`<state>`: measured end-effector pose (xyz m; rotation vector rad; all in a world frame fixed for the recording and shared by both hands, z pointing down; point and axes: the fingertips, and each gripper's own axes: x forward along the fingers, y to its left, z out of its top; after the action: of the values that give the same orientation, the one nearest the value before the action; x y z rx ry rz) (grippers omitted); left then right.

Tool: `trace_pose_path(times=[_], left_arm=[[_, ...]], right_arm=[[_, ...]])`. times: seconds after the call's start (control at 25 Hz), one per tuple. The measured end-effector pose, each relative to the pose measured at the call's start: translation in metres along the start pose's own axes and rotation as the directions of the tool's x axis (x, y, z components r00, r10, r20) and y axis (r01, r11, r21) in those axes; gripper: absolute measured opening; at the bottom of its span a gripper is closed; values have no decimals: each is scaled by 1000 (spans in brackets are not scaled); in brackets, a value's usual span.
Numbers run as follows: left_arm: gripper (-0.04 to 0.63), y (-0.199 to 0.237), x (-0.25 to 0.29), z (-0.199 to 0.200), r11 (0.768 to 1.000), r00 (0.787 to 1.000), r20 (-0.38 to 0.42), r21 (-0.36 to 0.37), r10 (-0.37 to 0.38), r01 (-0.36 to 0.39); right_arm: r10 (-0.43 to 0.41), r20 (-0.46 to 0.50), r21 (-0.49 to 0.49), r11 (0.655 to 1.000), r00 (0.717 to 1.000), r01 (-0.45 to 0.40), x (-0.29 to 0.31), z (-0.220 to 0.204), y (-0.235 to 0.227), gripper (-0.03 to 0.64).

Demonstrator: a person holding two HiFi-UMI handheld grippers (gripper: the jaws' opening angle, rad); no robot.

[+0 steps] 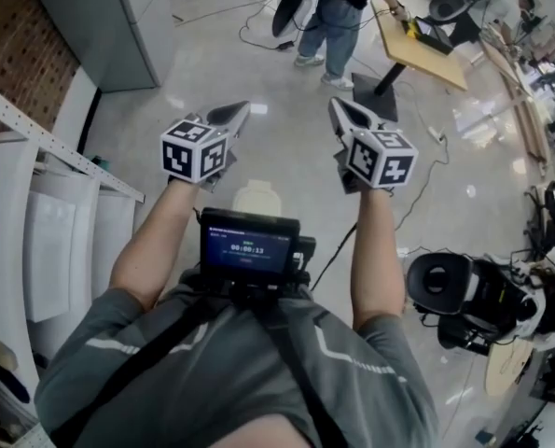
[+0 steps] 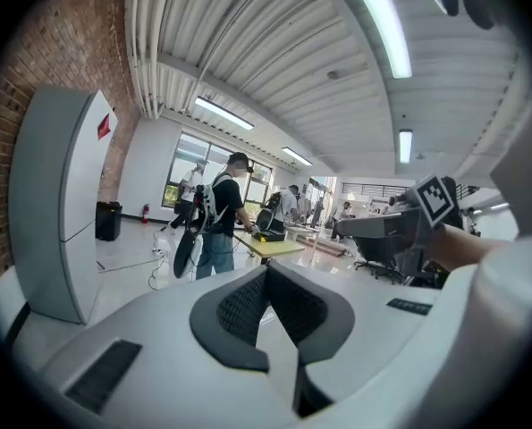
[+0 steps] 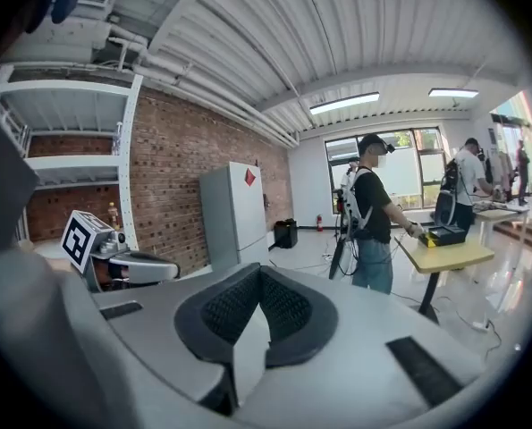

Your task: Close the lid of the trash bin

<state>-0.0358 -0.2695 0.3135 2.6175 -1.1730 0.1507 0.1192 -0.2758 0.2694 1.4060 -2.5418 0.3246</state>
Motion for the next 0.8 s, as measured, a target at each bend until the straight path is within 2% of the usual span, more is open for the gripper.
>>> trace_pose_path(times=[0.16,0.28,0.44,0.8], left_arm=[[-5,-8,-14,25,999,998,42,29,-36,35],[-5,-16,-17,36,996,996,54,59,-65,62],[-5,-24,-19,39,994,996,59,86,-73,68],[-5,-15,-25,40,996,995,89,73,-55,48]], right_arm=[[63,35,-46,997,997,-61,-3,25,24,12],[89,59,-45,995,994,-86,-2,31,33,11],[61,75,-38,998,995,-59,-2,28,34,11],[57,116,-49,997,992,-51,-1,26,44,9]])
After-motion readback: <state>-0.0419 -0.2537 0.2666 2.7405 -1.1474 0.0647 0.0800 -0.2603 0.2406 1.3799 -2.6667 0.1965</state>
